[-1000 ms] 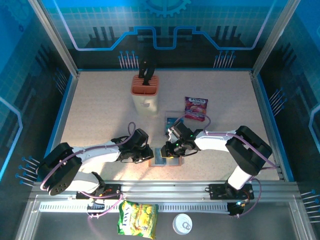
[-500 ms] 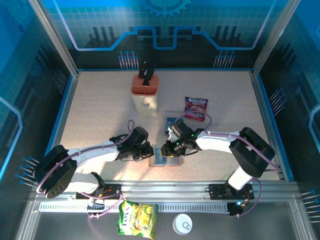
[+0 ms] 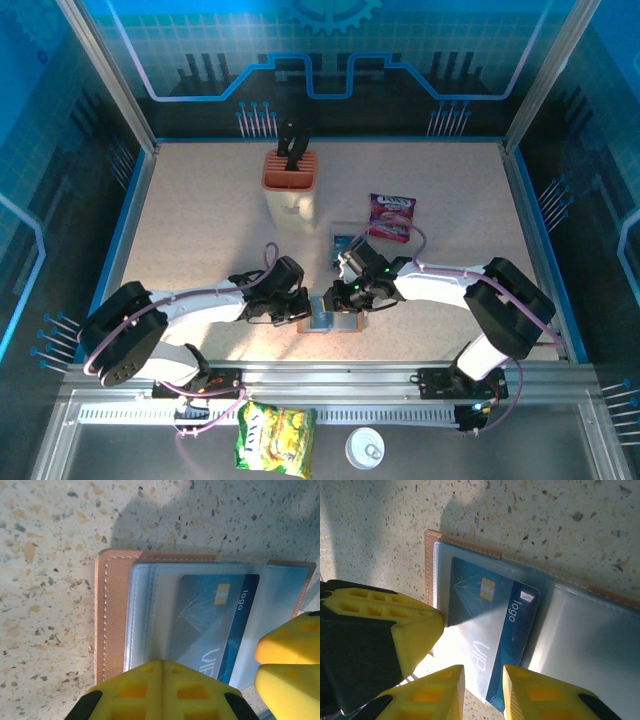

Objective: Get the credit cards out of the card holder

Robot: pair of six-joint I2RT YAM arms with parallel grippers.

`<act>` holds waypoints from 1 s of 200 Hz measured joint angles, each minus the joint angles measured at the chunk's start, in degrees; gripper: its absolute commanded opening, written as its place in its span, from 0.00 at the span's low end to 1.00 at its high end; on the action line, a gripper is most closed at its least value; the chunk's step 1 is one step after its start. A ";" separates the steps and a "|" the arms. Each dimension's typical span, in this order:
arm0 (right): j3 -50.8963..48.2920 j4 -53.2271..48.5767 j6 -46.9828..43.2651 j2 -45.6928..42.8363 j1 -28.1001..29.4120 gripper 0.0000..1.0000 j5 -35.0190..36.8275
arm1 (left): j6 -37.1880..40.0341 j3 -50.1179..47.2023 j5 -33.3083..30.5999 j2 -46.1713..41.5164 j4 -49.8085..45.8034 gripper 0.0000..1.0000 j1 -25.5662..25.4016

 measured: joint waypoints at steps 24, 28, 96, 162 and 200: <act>0.00 -0.17 0.00 0.00 0.00 0.27 0.02 | -0.04 0.00 -0.04 0.00 0.42 0.02 0.00; 0.00 -0.20 0.00 0.00 0.00 0.27 0.02 | -0.04 -0.02 -0.04 0.00 0.42 0.02 0.00; 0.00 -0.20 0.02 1.33 0.00 0.28 0.00 | -0.07 -0.13 -0.07 0.42 0.37 0.02 0.00; 0.00 -0.02 0.24 2.64 0.00 0.30 -0.09 | -0.07 -0.13 -0.07 0.42 0.37 0.02 0.00; -0.33 1.77 1.49 2.78 -0.07 0.27 -1.33 | -0.07 -0.13 -0.07 0.42 0.37 0.02 0.00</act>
